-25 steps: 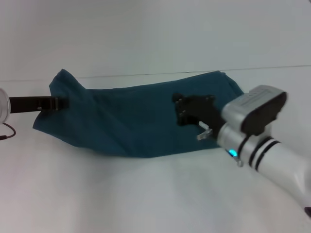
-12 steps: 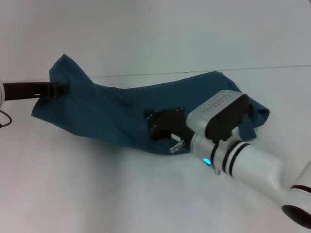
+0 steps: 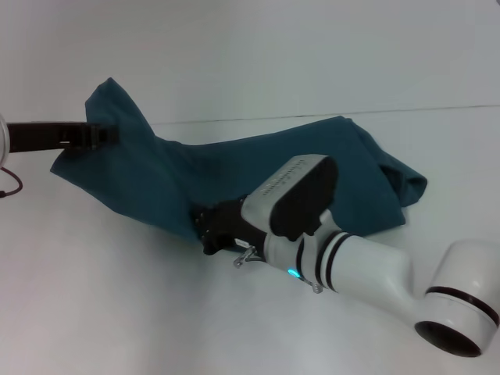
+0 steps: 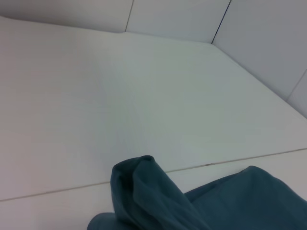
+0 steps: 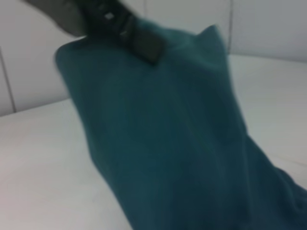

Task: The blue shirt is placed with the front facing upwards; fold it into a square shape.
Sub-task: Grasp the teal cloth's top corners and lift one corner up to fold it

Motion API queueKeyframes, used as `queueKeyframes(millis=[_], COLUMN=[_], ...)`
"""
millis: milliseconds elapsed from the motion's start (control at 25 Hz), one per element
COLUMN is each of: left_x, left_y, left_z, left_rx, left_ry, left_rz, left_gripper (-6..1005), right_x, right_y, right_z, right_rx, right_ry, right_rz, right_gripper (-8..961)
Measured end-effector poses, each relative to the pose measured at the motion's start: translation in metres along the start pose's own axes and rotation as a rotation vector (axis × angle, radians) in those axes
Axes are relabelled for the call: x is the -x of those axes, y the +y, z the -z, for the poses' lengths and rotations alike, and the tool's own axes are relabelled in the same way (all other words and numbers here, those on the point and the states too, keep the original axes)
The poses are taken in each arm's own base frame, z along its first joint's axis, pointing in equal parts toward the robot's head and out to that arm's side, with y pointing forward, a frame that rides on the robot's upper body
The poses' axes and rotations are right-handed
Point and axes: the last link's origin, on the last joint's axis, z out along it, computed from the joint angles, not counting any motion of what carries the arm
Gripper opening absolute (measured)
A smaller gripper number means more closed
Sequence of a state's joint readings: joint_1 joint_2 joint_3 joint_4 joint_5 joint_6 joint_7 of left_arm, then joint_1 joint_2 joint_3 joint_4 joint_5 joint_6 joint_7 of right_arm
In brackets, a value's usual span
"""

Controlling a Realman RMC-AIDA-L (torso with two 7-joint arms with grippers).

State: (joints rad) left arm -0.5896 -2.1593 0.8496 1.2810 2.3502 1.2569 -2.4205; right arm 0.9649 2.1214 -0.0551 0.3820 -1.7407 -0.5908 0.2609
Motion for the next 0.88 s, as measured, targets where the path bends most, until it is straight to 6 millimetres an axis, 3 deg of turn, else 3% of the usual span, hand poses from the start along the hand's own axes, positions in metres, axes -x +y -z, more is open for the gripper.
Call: queueKeyframes(millis=[520,800,880], left_x=[-0.013,-0.015,-0.016], left_y=[0.014,0.013,0.015], left_z=[0.007,0.011,0.011], left_rx=[0.037,0.033,0.037], left_ry=[0.025,0.032,0.035], left_rz=[-0.036,-0.042,-0.045], left_gripper=[59,58,59], right_x=[0.015,-0.005,-0.007], right_y=[0.030,0.003,-0.004], right_z=[-0.009,0.031,0.033], right_rx=[0.086,-0.069,-0.107], right_ry=[-0.017,-0.239,-0.236], right_rz=[0.001,-0.154,-0.172], right_gripper=[-1,-1,-1])
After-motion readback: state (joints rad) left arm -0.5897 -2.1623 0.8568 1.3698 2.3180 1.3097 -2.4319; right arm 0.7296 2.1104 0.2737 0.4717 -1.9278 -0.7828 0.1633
